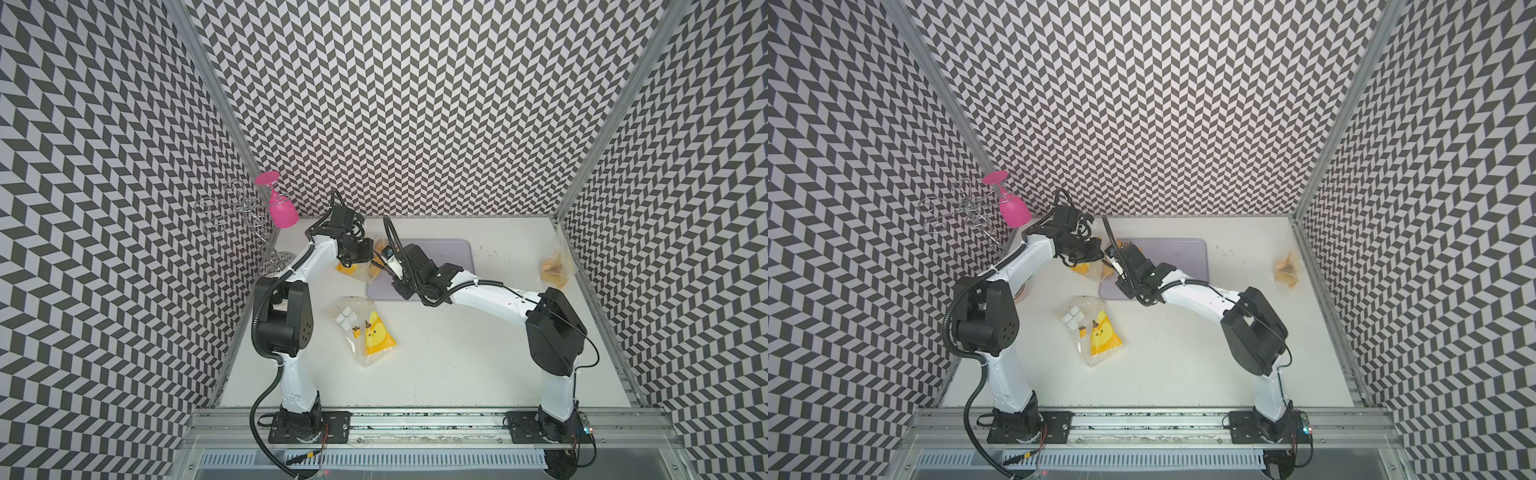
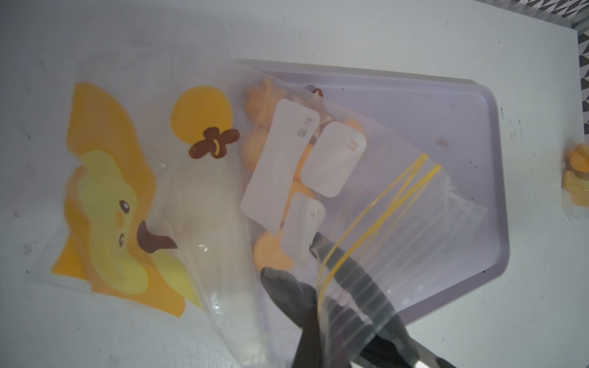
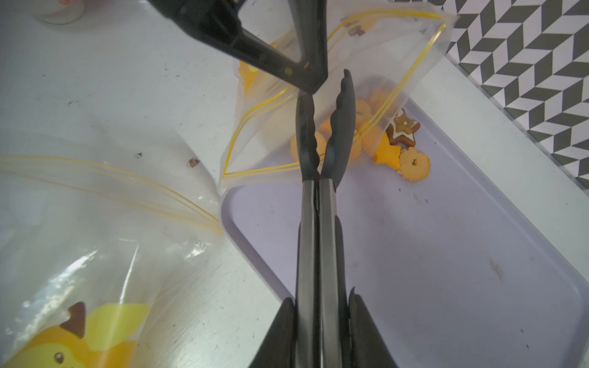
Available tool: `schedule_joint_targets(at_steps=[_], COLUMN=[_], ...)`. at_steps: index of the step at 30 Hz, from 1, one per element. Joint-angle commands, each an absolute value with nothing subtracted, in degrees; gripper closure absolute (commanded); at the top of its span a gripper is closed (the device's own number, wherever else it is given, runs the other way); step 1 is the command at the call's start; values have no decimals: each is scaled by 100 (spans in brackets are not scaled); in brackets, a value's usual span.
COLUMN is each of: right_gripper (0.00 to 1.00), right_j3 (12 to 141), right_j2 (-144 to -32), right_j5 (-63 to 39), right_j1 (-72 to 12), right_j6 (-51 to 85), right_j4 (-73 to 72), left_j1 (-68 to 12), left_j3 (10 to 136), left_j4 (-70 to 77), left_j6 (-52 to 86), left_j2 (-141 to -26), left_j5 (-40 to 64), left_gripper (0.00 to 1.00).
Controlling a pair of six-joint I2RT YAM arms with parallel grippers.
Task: Put the cookies into a resealable bag to prevent moisture
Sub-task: Place the cookie in the ziploc bag, then pick up the cookie from the tray.
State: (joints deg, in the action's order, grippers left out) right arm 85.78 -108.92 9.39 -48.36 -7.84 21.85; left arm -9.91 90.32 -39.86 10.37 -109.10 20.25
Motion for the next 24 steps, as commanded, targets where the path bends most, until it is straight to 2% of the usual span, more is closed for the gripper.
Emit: schedule_joint_targets(at_steps=[1, 8, 14, 17, 24], right_gripper=[75, 75, 72, 72, 72], right_j3=[8269, 7081, 5831, 5705, 6679], right_j2=[-10079, -9006, -8272, -8511, -9846], right_j5=[901, 766, 473, 388, 346], right_j1=[-4926, -4972, -4970, -4968, -4975], right_j6=[-623, -132, 281, 378, 325], right_j4=[1676, 1286, 404, 342, 950], left_j1=[-911, -819, -726, -657, -532], left_j3=[9044, 9029, 9018, 8962, 8859], left_j4=[-3995, -3999, -4002, -3909, -3748], left_j6=[1098, 1210, 1299, 1371, 1430], left_j2=[-10763, -10749, -10704, -10592, -10450], left_j5=[1869, 1688, 1525, 1463, 1592], left_gripper=[100, 100, 100, 100, 100])
